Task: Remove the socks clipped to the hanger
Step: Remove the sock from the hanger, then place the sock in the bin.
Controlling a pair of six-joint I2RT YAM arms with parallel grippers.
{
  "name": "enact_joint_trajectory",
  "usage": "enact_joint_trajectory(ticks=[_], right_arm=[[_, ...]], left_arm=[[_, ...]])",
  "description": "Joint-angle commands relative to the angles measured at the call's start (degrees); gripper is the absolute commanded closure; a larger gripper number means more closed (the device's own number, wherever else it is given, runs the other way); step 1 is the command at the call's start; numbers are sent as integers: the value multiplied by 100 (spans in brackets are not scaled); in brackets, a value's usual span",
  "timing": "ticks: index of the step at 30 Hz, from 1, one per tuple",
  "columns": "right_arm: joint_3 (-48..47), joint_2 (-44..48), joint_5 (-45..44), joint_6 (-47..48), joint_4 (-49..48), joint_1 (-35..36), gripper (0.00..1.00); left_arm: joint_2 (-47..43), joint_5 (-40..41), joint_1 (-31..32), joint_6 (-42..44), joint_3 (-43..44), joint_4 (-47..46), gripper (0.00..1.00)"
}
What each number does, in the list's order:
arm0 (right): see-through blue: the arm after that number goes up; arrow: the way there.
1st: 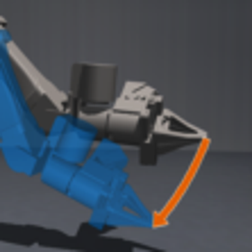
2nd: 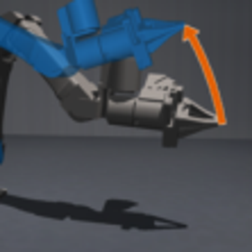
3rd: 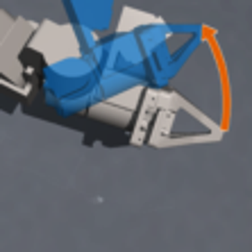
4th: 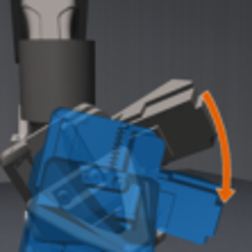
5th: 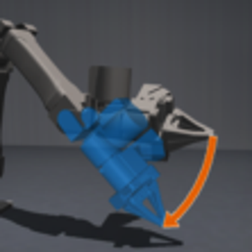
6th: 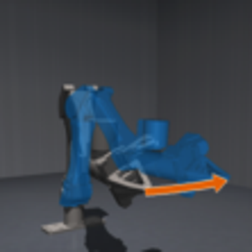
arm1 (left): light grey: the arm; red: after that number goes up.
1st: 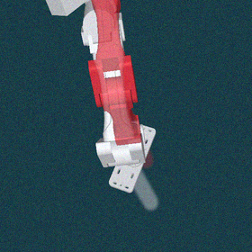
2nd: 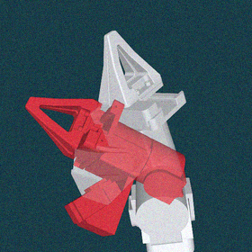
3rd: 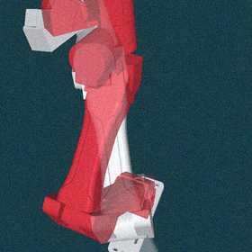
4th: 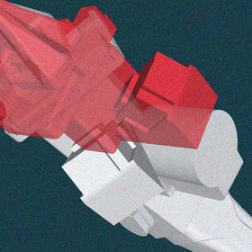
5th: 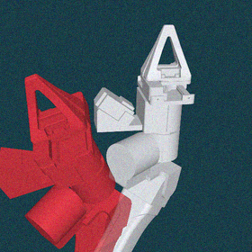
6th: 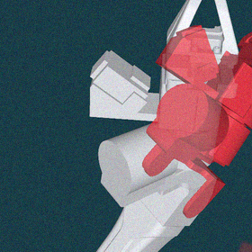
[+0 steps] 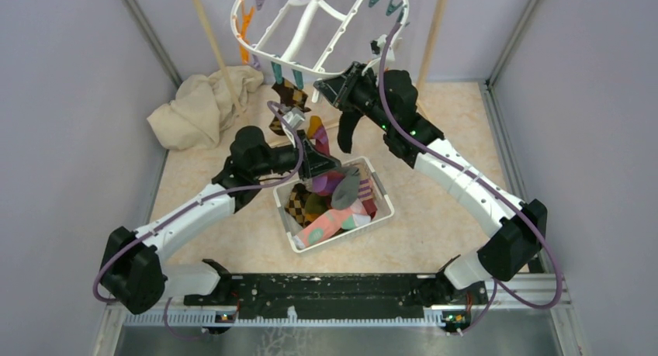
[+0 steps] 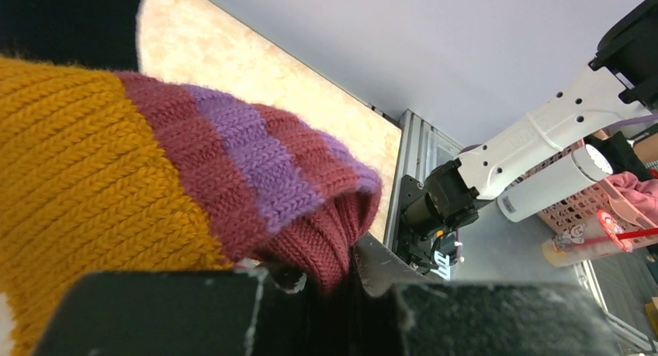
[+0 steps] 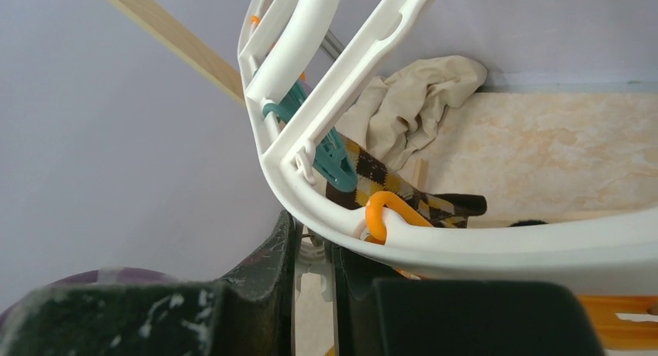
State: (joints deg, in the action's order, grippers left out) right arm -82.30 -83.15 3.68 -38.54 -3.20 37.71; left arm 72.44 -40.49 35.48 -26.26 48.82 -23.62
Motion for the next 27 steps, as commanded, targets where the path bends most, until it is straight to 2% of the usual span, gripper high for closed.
enact_joint_trajectory(ticks=[1,10,12,15,18,19,21,22,25,27], right_arm=[[-282,100,-69,135,-273,26,100],[-248,292,-101,260,-50,8,100],[-237,283,-65,251,-40,7,100],[-138,315,-36,233,-49,1,100],[-49,374,-18,211,-77,-9,99],[-27,377,-3,201,-83,-14,99],[1,387,16,175,-105,-14,99],[12,392,32,158,-114,-11,99],[21,420,54,139,-98,-16,99],[13,455,46,150,-57,-22,98]], left_arm=[[-338,49,-11,-10,-259,306,91],[-710,24,2,-24,-857,964,91],[-792,275,5,41,-861,1431,91],[-780,846,9,182,-762,2491,84],[-710,1332,2,223,-708,3287,65],[-719,1415,8,234,-725,3375,62],[-765,1587,3,235,-789,3394,48],[-770,1630,3,259,-790,3382,33],[-689,1634,3,313,-724,3307,6],[-603,1579,10,306,-646,3272,1]])
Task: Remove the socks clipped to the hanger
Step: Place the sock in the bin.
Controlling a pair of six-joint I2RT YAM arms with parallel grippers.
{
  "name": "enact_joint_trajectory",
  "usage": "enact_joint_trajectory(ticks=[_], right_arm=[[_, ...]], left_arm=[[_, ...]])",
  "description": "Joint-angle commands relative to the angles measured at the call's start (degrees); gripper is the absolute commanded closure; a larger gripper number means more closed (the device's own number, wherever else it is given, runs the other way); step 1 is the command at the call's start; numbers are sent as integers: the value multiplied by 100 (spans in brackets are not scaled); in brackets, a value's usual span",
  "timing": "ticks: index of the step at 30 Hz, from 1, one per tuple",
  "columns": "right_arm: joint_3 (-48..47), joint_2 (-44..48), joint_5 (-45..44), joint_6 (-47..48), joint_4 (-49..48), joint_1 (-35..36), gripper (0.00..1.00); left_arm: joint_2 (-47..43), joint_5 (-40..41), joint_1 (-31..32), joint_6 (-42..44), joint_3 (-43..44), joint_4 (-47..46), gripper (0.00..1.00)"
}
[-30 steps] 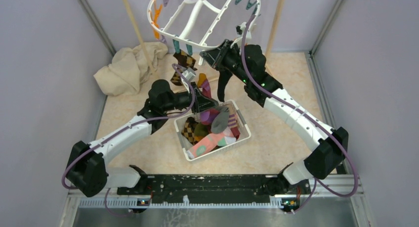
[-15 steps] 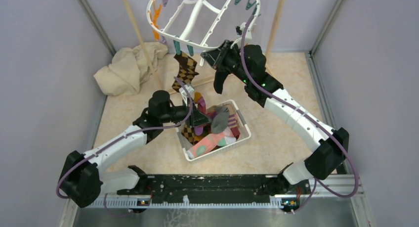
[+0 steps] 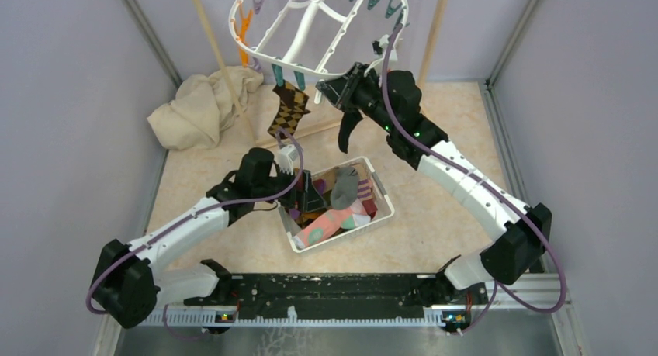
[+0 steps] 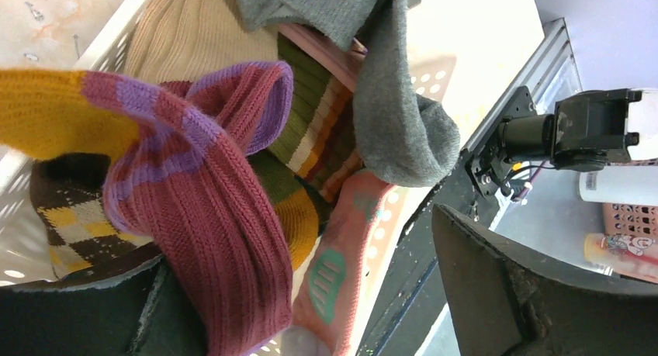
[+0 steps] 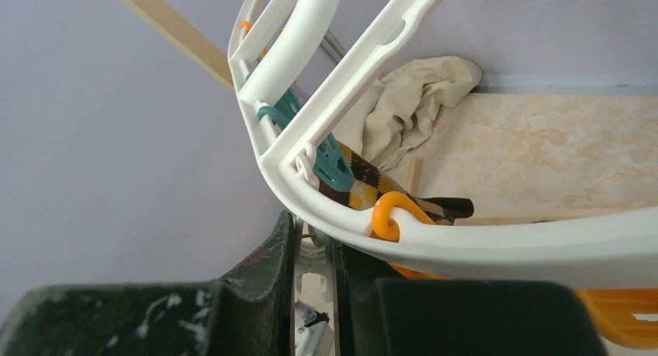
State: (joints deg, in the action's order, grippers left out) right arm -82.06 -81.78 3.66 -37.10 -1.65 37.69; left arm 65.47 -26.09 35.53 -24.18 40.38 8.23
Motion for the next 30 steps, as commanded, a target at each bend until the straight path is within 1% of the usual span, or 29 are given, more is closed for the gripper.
enact_joint_trajectory(ticks=[1,2,3,4,6,7,8,11,13,16,19,22,24,26,30], right_arm=[[-19,339,47,11,-170,-18,97],[-31,358,47,30,-135,-18,94],[-34,391,72,38,-103,-24,85],[-44,412,112,59,-60,-25,71],[-62,452,212,78,50,-41,51],[-56,491,266,100,108,-43,42],[-48,537,336,138,150,-51,38],[58,693,631,275,443,-54,34],[277,901,924,394,422,-56,32],[650,1304,1101,672,431,-52,30],[979,1742,901,995,646,-52,30],[1326,2165,498,1319,791,-57,30],[1597,2368,190,1432,786,-53,30],[1783,2468,-46,1509,779,-56,30],[1871,2392,-108,1526,733,-58,29]], left_arm=[[130,102,0,98,225,50,1],[149,64,3,89,259,29,1],[149,44,5,82,286,17,1],[145,57,11,81,320,27,1],[79,133,25,95,395,104,1],[49,199,24,100,448,178,1],[11,238,29,110,493,236,1],[-103,354,26,109,573,313,1],[-179,503,28,92,500,152,1],[-177,803,30,206,323,-119,1],[10,802,24,249,328,-146,1],[161,587,52,261,254,-273,1],[282,714,156,338,292,-148,1],[394,1592,424,454,544,385,1],[478,3045,1049,623,950,1050,1]])
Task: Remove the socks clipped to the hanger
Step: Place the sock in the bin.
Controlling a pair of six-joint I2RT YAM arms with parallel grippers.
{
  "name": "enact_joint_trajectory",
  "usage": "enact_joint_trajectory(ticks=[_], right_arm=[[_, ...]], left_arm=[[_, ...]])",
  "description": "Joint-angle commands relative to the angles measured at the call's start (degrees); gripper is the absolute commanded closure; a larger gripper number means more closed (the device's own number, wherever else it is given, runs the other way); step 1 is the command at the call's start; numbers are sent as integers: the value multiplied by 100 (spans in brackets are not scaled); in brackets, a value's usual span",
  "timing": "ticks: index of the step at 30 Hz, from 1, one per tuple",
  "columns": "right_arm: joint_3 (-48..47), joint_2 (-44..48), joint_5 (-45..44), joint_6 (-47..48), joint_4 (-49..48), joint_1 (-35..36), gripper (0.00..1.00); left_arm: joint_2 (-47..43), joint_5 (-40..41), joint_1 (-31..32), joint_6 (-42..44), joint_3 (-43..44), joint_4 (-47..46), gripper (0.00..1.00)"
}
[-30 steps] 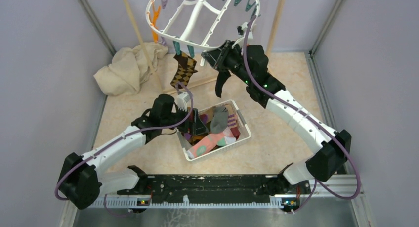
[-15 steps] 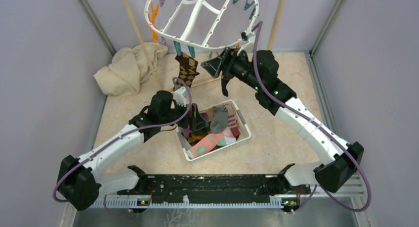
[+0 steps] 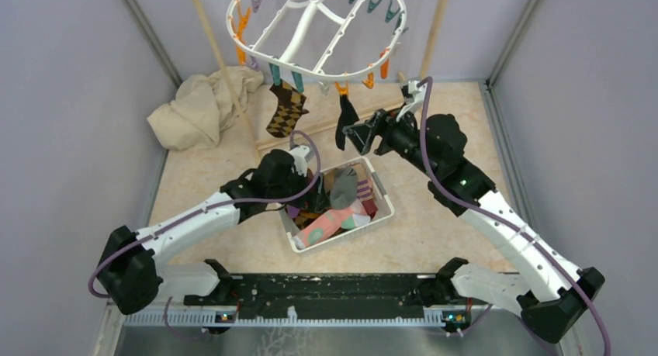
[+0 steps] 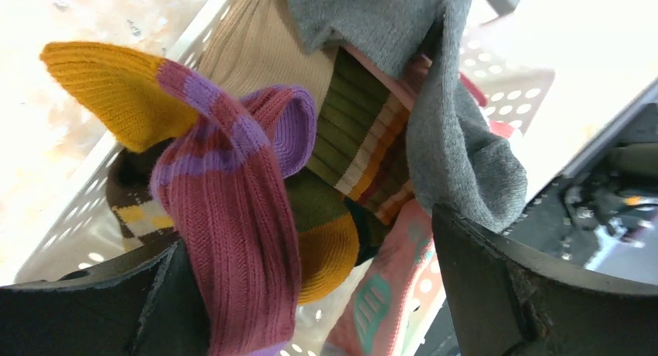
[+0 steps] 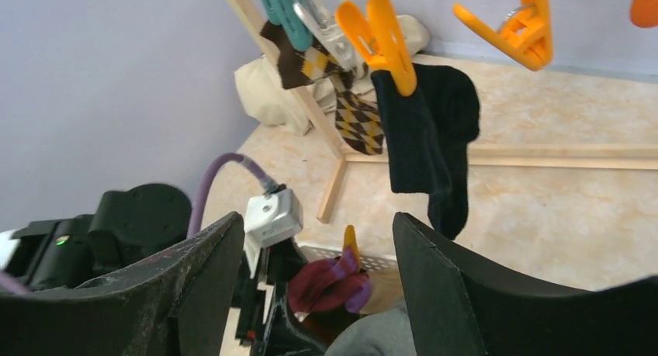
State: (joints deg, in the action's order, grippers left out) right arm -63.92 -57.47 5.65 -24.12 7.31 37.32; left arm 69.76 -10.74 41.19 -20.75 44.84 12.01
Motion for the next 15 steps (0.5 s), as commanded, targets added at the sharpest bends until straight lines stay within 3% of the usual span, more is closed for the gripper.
enact_joint_trajectory(ticks=[1,6,10,15], right_arm=[[71,-64,-321,223,-180,-20,29],[188,-111,-432,228,-326,-16,29],[246,-166,-453,333,-448,-20,29],[268,-184,-545,489,-458,-19,29]], left_arm=[[64,1901,638,294,625,870,1],[-157,2576,1057,406,1005,1194,1],[-327,3665,1572,597,1261,1395,1],[-525,3768,1585,678,1087,1158,1]])
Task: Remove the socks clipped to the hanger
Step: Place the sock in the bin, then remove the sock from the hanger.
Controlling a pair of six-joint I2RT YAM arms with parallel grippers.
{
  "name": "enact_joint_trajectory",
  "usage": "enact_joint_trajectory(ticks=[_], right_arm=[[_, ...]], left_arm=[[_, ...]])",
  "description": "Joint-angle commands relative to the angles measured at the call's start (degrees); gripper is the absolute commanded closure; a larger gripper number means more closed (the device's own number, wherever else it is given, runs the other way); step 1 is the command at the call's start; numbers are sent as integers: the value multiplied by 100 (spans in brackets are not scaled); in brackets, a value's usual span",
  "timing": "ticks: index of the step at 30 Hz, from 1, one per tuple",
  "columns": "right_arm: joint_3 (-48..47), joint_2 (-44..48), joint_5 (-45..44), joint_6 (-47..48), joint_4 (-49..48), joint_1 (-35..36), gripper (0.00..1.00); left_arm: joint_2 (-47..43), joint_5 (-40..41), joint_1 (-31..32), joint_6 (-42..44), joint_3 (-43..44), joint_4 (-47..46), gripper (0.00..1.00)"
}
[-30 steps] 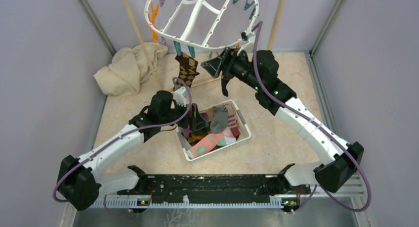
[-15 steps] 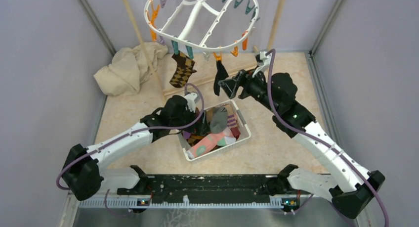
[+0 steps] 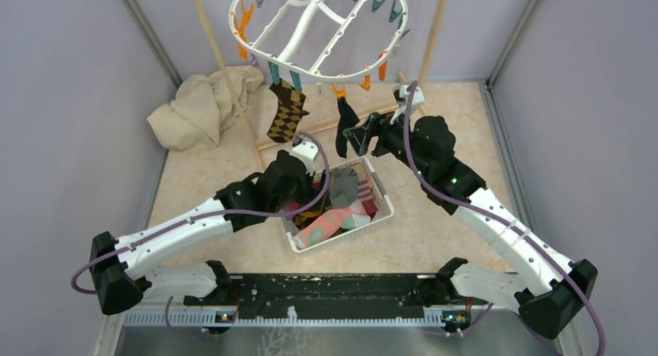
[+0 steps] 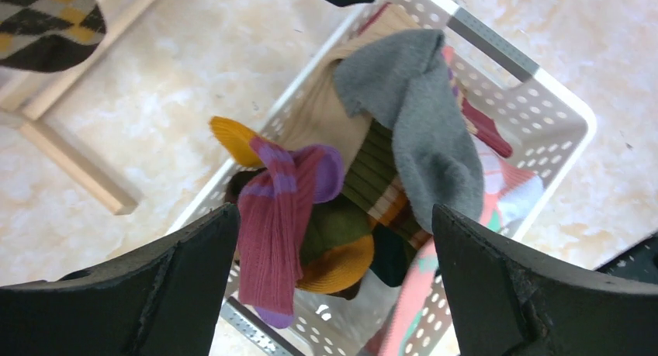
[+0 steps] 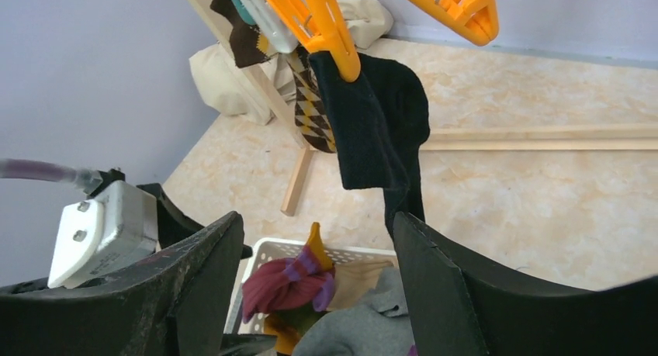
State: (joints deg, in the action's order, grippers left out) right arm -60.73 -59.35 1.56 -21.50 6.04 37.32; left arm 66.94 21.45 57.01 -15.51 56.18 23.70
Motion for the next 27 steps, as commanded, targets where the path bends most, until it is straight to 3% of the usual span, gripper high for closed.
enact_joint_trajectory(ticks=[1,4,10,20,27], right_arm=[[-32,2,-138,288,-316,-16,28],[124,-24,-339,376,-442,-14,24],[745,-204,-183,357,-1354,-8,21],[1521,-1030,212,-15,-3718,60,20],[1466,-1409,-374,-40,-4035,461,19]], left_arm=[[-347,557,3,159,-195,-190,1],[-481,603,-13,171,-546,-566,1],[-314,695,-15,55,-565,-465,1],[-457,723,-50,147,-631,-655,1],[-541,720,-62,92,-649,-639,1]])
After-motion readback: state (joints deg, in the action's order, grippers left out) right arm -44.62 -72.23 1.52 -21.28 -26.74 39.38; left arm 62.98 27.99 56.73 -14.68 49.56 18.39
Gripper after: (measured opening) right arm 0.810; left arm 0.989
